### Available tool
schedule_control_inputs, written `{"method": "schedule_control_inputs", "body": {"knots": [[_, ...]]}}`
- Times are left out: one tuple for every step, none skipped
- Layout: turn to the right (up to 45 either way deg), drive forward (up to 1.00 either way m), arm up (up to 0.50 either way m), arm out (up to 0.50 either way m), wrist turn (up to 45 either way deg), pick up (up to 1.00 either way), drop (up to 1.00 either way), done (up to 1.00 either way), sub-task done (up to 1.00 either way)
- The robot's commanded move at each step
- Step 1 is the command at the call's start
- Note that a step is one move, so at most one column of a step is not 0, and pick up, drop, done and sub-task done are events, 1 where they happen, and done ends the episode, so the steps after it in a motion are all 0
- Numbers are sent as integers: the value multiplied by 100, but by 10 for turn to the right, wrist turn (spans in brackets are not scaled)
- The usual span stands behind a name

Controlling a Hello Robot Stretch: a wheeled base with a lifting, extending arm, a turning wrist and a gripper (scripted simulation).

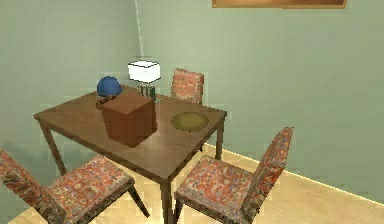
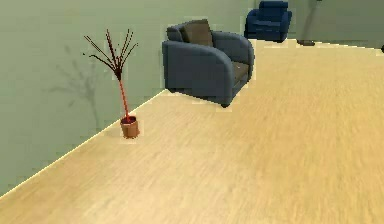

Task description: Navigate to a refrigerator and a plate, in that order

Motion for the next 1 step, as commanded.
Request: {"method": "schedule_control_inputs", "body": {"knots": [[0, 0, 0, 0, 0, 0, 0, 100, 0]]}}
